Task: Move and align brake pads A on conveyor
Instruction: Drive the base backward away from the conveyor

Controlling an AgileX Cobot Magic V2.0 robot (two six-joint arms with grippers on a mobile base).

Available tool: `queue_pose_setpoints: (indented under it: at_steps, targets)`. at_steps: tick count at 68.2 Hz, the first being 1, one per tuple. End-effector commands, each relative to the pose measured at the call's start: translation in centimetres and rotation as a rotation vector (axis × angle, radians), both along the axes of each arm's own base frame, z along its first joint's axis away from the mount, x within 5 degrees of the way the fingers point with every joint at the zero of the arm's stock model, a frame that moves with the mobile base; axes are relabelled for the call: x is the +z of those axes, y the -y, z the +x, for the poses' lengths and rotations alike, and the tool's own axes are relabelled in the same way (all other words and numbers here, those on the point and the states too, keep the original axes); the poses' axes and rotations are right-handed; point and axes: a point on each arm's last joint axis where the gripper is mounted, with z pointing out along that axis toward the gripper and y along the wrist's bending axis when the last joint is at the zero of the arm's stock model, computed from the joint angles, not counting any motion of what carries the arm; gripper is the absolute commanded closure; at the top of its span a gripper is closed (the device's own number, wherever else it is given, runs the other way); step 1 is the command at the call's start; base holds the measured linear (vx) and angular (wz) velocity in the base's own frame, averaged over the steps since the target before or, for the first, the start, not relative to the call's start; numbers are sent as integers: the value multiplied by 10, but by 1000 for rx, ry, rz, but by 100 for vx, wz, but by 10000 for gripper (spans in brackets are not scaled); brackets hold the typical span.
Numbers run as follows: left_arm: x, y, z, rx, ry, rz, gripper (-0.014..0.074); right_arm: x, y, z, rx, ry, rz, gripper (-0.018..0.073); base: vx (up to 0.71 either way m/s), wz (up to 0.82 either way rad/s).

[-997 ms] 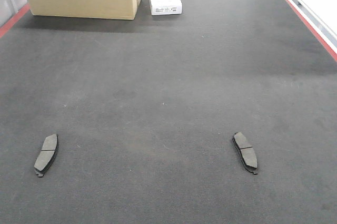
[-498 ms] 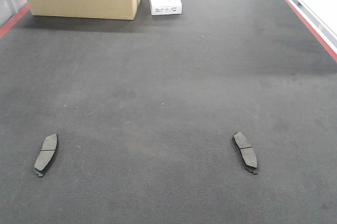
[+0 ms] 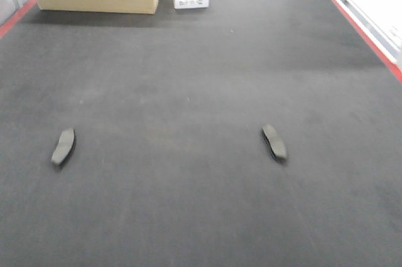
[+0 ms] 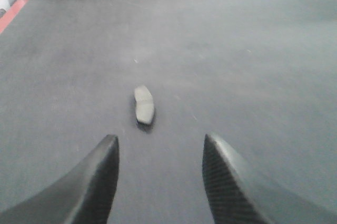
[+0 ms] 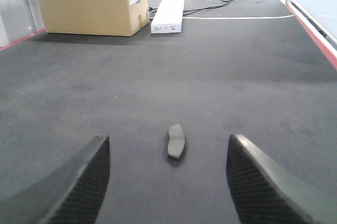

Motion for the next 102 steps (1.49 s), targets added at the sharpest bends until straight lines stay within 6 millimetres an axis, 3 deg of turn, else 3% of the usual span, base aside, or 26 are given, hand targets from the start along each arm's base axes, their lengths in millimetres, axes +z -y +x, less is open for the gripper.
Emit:
queue_pose_setpoints:
  at_steps: [1, 102]
  targets:
    - [12, 0, 3, 0, 82, -13, 234, 15, 1, 1, -9, 91, 17, 107, -37, -12]
    - [12, 0, 3, -1, 80, -13, 234, 15, 1, 1, -9, 91, 17, 107, -33, 1]
